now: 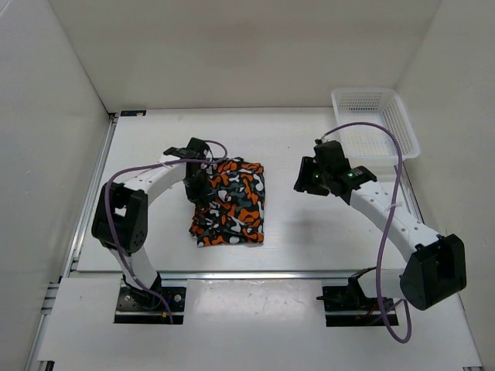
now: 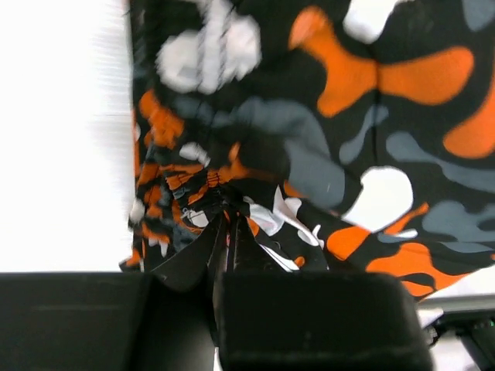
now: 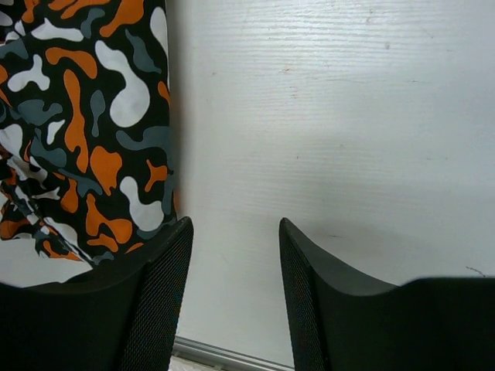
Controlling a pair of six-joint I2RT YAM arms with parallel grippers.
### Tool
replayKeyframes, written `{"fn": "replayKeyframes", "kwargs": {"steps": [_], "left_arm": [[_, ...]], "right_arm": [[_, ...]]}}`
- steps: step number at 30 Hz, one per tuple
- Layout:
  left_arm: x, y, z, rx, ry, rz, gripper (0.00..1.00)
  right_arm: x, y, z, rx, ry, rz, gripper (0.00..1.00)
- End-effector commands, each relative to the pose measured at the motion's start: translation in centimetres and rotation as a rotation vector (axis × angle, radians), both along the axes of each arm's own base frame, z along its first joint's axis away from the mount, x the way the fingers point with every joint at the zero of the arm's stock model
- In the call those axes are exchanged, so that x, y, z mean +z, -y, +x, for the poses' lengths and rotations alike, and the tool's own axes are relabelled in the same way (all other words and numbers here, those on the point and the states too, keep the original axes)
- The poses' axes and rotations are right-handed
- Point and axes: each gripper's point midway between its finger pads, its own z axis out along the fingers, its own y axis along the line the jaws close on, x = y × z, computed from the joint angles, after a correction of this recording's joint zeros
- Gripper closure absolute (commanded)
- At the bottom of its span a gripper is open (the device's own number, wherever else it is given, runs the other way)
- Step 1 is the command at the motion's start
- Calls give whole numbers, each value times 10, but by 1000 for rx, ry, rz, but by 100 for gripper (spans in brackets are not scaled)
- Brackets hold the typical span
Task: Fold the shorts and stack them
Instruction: Fold the shorts
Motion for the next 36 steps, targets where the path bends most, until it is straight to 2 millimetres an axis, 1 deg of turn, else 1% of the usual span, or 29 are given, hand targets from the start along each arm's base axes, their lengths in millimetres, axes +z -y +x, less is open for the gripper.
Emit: {"fn": "replayKeyframes", "kwargs": {"steps": [1, 3, 4, 5, 6, 7, 8, 9, 10, 11, 12, 13, 14, 15, 16, 17, 18, 20, 21, 25, 26, 28, 29, 31, 32, 33, 34, 35, 36], "left_arm": [[48, -18, 16, 65, 135, 40, 90], [51, -23, 12, 74, 125, 45, 86], [55, -21, 15, 75, 136, 40, 74], [58, -25, 15, 84, 130, 43, 53], [64, -23, 19, 84, 147, 36, 39], [66, -21, 18, 82, 144, 27, 32], [70, -20, 21, 82, 154, 23, 20], [70, -17, 20, 71, 154, 22, 15], [74, -16, 23, 72, 166, 17, 15], [73, -13, 26, 69, 162, 9, 15], [70, -13, 26, 69, 152, 13, 20], [70, -9, 28, 60, 152, 12, 26], [64, -6, 34, 59, 149, 13, 35], [59, -5, 37, 59, 144, 16, 46], [52, -6, 41, 61, 138, 27, 70], [38, -4, 45, 60, 110, 39, 79], [31, -5, 48, 62, 96, 54, 87], [7, -8, 53, 60, 48, 77, 90], [-1, -7, 54, 59, 36, 82, 90], [-15, -5, 62, 40, 18, 93, 90], [-15, -5, 62, 40, 18, 93, 90], [2, -3, 63, 29, 48, 74, 87], [11, -3, 63, 30, 63, 69, 84], [42, -3, 67, 0, 131, 51, 77], [52, -1, 61, -22, 142, 49, 69], [83, -1, 64, -38, 222, 27, 61], [98, 2, 62, -56, 256, 18, 50], [113, 1, 60, -63, 285, 11, 28], [142, -2, 55, -72, 339, -3, 21]], "right_arm": [[11, 8, 0, 7, 41, 5, 46], [11, 8, -1, 35, 46, -4, 46], [12, 4, 0, 48, 40, 9, 46], [14, -2, 0, 79, 33, 25, 46], [15, -6, 0, 103, 30, 34, 48], [12, -11, 1, 118, 12, 45, 49], [19, -24, 1, 164, 27, 61, 52], [20, -34, -1, 209, 21, 76, 55], [12, -47, -3, 249, -12, 76, 68], [20, -60, 2, 281, 9, 86, 78], [18, -68, 3, 306, 4, 78, 86], [5, -83, 3, 339, -25, 66, 96], [1, -90, 4, 351, -36, 61, 100], [7, -102, 11, 372, -20, 82, 100], [-6, -115, 15, 386, -40, 98, 100], [-9, -123, 18, 382, -55, 122, 100], [-24, -132, 23, 392, -95, 135, 100], [-41, -146, 25, 402, -129, 126, 100], [-60, -151, 32, 399, -163, 110, 100], [-91, -160, 48, 371, -198, 64, 100], [-93, -160, 48, 370, -209, 59, 100], [-79, -160, 51, 364, -180, 61, 100], [-56, -159, 55, 357, -126, 72, 100], [-31, -147, 58, 331, -80, 52, 97], [-2, -138, 63, 295, -10, 39, 88], [8, -125, 62, 268, -3, 23, 82], [15, -117, 58, 263, 16, 5, 74], [41, -103, 56, 239, 75, 5, 42], [49, -89, 53, 208, 90, -13, 28]]}}
